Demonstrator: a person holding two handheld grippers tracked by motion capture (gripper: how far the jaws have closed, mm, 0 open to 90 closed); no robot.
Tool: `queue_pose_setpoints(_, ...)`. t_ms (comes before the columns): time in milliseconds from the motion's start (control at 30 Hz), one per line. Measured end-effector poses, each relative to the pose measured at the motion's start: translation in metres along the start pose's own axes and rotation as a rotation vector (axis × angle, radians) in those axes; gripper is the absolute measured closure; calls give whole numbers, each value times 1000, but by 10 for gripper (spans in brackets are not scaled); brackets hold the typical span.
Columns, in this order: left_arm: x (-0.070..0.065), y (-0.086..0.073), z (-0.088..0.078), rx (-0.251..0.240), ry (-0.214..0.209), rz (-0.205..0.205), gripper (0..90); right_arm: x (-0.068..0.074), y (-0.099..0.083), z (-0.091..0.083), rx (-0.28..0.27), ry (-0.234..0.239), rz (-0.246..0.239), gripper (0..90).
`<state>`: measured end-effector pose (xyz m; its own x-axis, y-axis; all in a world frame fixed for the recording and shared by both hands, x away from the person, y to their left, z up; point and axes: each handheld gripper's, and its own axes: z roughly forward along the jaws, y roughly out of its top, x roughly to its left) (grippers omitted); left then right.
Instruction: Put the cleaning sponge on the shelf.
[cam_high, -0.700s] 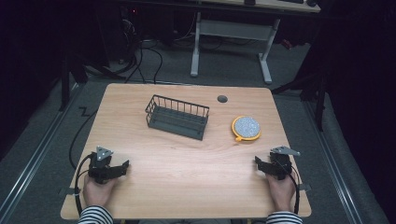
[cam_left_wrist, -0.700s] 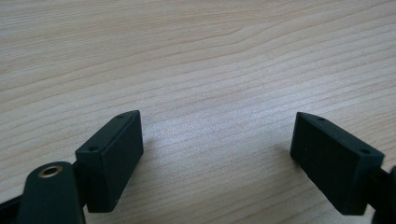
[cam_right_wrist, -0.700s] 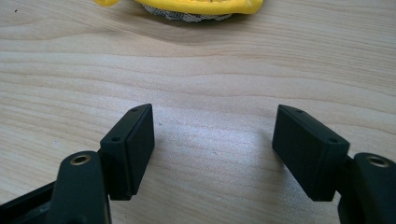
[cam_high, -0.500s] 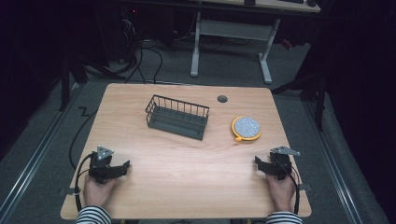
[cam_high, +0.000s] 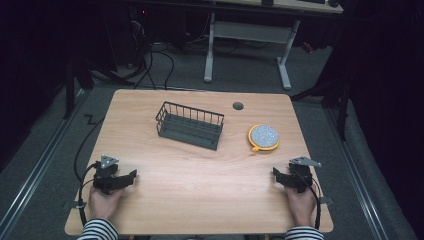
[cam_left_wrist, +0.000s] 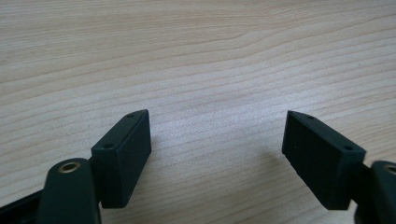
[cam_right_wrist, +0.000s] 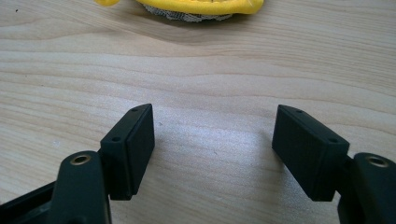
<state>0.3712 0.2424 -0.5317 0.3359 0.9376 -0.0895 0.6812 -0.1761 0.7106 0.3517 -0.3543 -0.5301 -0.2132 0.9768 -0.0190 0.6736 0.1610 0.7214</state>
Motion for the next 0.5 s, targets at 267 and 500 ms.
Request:
queue_pose_setpoints(267, -1, 23, -10, -5, -38, -13, 271, 0, 0, 0, 0, 1, 0, 300)
queue_pose_setpoints(500, -3, 54, -12, -16, -99, 2, 357, 0, 0, 0, 0, 0, 0, 300)
